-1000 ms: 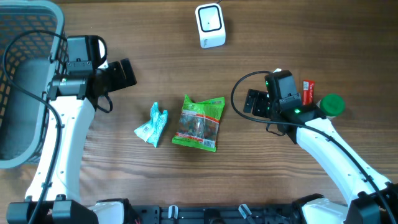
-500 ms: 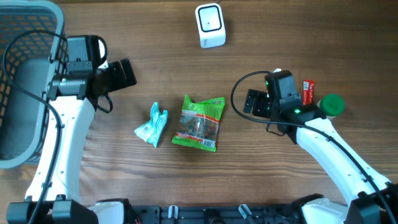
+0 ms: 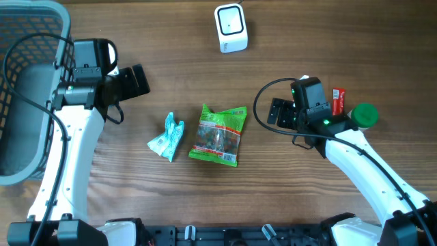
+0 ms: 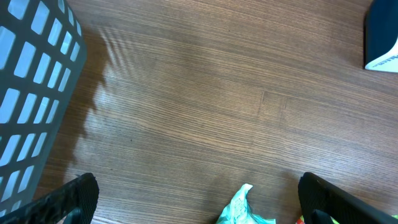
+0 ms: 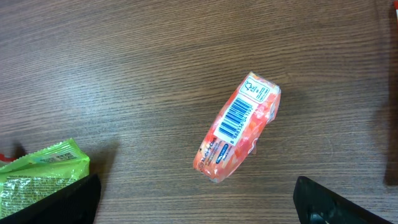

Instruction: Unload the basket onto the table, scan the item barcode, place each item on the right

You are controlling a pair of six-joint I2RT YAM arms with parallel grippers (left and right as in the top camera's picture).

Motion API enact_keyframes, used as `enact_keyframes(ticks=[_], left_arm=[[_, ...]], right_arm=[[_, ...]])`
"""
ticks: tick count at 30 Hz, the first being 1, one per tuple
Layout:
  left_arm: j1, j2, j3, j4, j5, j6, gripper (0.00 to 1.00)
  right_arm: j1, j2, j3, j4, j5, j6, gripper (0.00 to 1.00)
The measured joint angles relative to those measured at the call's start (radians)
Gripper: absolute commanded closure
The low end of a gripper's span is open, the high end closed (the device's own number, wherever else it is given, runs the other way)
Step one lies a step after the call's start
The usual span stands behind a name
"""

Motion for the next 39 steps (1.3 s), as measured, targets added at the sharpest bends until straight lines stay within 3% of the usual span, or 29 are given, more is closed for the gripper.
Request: enact_keyframes(ticks=[39], left_arm=[[0.0,0.0,0.0,0.0,0.0,0.0,0.0]], right_arm=[[0.0,0.0,0.0,0.032,0.0,0.0,0.0]])
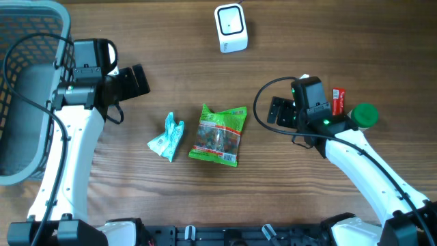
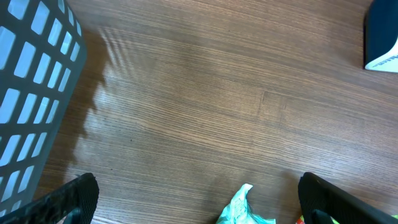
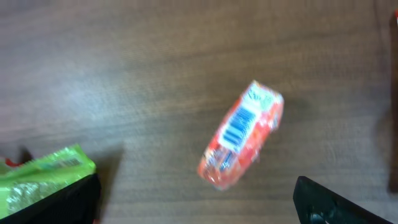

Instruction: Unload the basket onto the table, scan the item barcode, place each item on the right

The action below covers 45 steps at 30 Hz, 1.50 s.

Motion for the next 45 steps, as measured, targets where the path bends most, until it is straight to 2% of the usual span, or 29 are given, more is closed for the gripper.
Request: enact_keyframes(ticks=[8,10,11,12,19,27,28,29,30,31,32,37,40,45], left_arm=[[0.0,0.0,0.0,0.0,0.0,0.0,0.0],[0.0,0.0,0.0,0.0,0.0,0.0,0.0],[0.0,0.0,0.0,0.0,0.0,0.0,0.0],[0.0,0.0,0.0,0.0,0.0,0.0,0.0],[0.0,0.0,0.0,0.0,0.0,0.0,0.0],[0.0,0.0,0.0,0.0,0.0,0.0,0.0],[0.0,0.0,0.0,0.0,0.0,0.0,0.0],[0.0,0.0,0.0,0.0,0.0,0.0,0.0],[0.0,0.0,0.0,0.0,0.0,0.0,0.0],[0.0,0.0,0.0,0.0,0.0,0.0,0.0],[0.0,0.0,0.0,0.0,0.0,0.0,0.0],[0.0,0.0,0.0,0.0,0.0,0.0,0.0],[0.0,0.0,0.0,0.0,0.0,0.0,0.0],[0.0,0.0,0.0,0.0,0.0,0.0,0.0]], right_arm=[[0.0,0.0,0.0,0.036,-0.003,0.0,0.01],[0.0,0.0,0.0,0.035,-0.005,0.0,0.07],[0.0,0.0,0.0,0.028,-0.007,0.001,0.16],[0.0,0.0,0.0,0.018,-0.007,0.002,0.18],[0.0,0.0,0.001,-0.043,-0.011,0.062,0.2],[0.0,0.0,0.001,-0.059,-0.026,0.106,0.38],[0.0,0.0,0.001,-0.059,-0.027,0.114,0.41],[0.0,0.0,0.001,-0.059,-0.027,0.118,0.54],[0.0,0.0,0.001,-0.059,-0.028,0.122,0.72],[0.0,0.0,0.001,-0.058,-0.03,0.12,0.82],[0.0,0.0,0.001,-0.059,-0.033,0.121,0.87],[-0.001,0.005,0.001,-0.045,-0.052,0.136,0.89],[-0.009,0.024,0.001,-0.031,-0.061,0.136,0.85],[-0.019,0.066,0.001,-0.01,-0.068,0.137,0.86]])
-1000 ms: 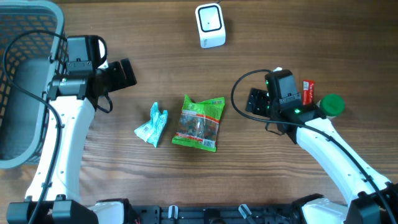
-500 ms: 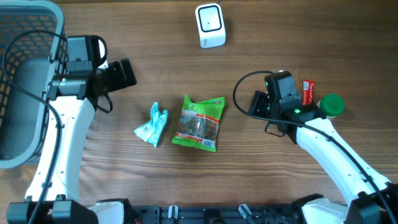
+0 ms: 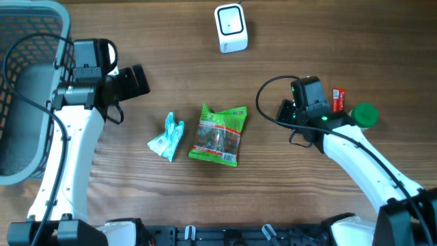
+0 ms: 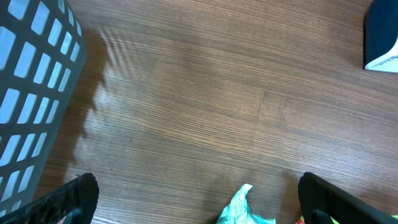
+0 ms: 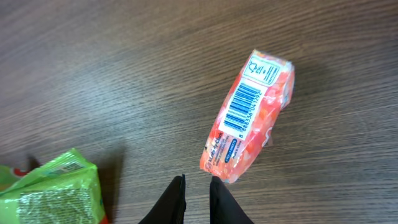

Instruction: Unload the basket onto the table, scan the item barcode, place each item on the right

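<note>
An orange packet (image 5: pixel 249 115) lies on the table with its barcode facing up, seen only in the right wrist view; the arm hides it in the overhead view. My right gripper (image 5: pixel 198 198) is shut with nothing between its fingers, its tips just short of the packet's near left end; overhead it is right of centre (image 3: pixel 282 111). The white scanner (image 3: pixel 230 27) stands at the far edge, and its corner (image 4: pixel 380 37) shows in the left wrist view. My left gripper (image 4: pixel 199 205) is open above bare table, far left (image 3: pixel 131 80).
A green snack bag (image 3: pixel 218 134) and a teal wrapper (image 3: pixel 166 137) lie mid-table; the bag's corner (image 5: pixel 43 186) is left of my right gripper. A grey basket (image 3: pixel 27 89) is at the far left. A red item (image 3: pixel 339 99) and a green cap (image 3: pixel 364 114) sit at the right.
My right gripper was wide open over the orange packet and is now shut, its fingers together just below the packet's near end. The left arm has not moved.
My right gripper stood open over the orange packet, barcode up. Then the view was blurred with the jaws still open. Now the jaws are shut beside the packet, holding nothing. The left arm, bag and wrapper stayed put throughout.
</note>
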You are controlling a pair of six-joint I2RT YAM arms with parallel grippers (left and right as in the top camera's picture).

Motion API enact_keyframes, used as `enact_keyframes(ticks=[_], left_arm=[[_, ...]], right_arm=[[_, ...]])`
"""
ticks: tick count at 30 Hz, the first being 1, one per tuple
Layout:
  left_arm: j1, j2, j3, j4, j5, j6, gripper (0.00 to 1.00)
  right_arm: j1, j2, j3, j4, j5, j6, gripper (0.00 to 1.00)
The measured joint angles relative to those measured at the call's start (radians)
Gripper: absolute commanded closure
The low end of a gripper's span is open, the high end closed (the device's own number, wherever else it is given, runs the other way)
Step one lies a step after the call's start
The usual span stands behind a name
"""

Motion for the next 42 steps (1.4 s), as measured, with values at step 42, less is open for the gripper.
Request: enact_keyframes(ticks=[42], left_arm=[[0.0,0.0,0.0,0.0,0.0,0.0,0.0]], right_arm=[[-0.21,0.175,0.039,0.132,-0.215,-0.023,0.96]])
